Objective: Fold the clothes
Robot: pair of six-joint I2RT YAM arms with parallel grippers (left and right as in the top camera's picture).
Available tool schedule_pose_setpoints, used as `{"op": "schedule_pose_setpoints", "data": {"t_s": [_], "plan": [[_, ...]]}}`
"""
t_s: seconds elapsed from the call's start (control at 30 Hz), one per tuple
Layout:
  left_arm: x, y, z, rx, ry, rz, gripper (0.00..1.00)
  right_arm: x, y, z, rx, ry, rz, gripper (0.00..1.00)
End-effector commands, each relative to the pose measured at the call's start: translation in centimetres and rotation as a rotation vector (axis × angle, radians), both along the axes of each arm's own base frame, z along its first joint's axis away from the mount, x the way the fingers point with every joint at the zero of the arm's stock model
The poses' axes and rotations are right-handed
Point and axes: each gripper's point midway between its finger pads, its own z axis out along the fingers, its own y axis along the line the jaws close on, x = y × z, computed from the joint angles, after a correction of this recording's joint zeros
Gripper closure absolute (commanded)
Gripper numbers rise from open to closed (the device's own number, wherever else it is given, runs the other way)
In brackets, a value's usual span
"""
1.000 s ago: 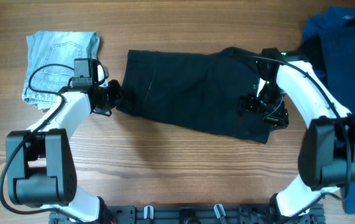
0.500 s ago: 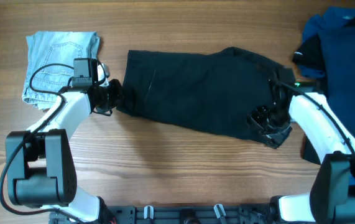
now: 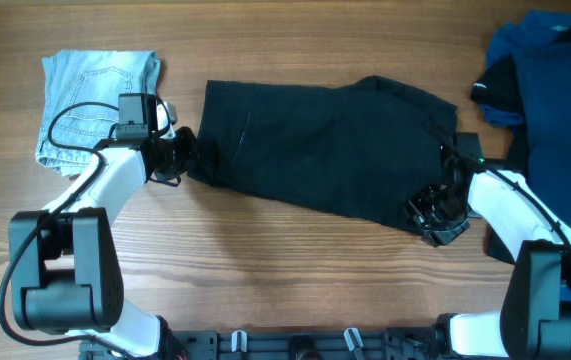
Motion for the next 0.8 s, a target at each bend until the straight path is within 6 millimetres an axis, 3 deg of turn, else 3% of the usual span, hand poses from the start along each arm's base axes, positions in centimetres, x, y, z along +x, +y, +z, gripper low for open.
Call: {"op": "schedule_pose_setpoints", "data": {"t_s": [0.0, 0.27, 0.3, 0.37, 0.47, 0.53, 0.57, 0.6, 0.63, 0.67, 0.7, 0.77], "plan": [[0.0, -0.4, 0.8, -0.023, -0.020, -0.013, 0.93, -0.6, 0.1, -0.1, 0.007, 0.011, 0.017, 0.39], [0.0, -0.4, 0.8, -0.023, -0.020, -0.013, 0.92, -0.6, 0.1, -0.1, 0.006, 0.011, 0.020, 0.39], [0.0, -0.4, 0.8, -0.023, -0.020, -0.014, 0.92, -0.7, 0.0, -0.1, 0.006, 0.011, 0.021, 0.45], [0.0, -0.4, 0.8, -0.023, -0.020, -0.014, 0.92, -0.6, 0.0, -0.1, 0.006, 0.010, 0.020, 0.67], [0.0, -0.4, 0.8, -0.023, -0.020, -0.014, 0.92, -0.5, 0.0, -0.1, 0.005, 0.006, 0.020, 0.78], [0.0, -0.4, 0.8, -0.023, -0.020, -0.014, 0.92, -0.5, -0.1, -0.2, -0.003, 0.005, 0.024, 0.96], [0.0, -0.4, 0.8, -0.023, -0.020, -0.014, 0.92, -0.5, -0.2, -0.2, -0.010, 0.006, 0.025, 0.95], [0.0, -0.4, 0.8, -0.023, -0.020, -0.014, 0.92, -0.7, -0.3, -0.2, -0.015, 0.014, 0.025, 0.67], [0.0, -0.4, 0.8, -0.023, -0.020, -0.014, 0.92, -1.0, -0.5, -0.2, -0.028, 0.027, 0.027, 0.53], [0.0, -0.4, 0.8, -0.023, -0.020, -0.014, 0.92, -1.2, -0.9, -0.2, -0.052, 0.033, 0.028, 0.47], [0.0, -0.4, 0.8, -0.023, -0.020, -0.014, 0.91, -1.3, -1.4, -0.2, -0.077, 0.038, 0.030, 0.33], [0.0, -0.4, 0.8, -0.023, -0.020, -0.014, 0.91, -1.2, -1.4, -0.5, -0.077, 0.028, 0.028, 0.30]]}}
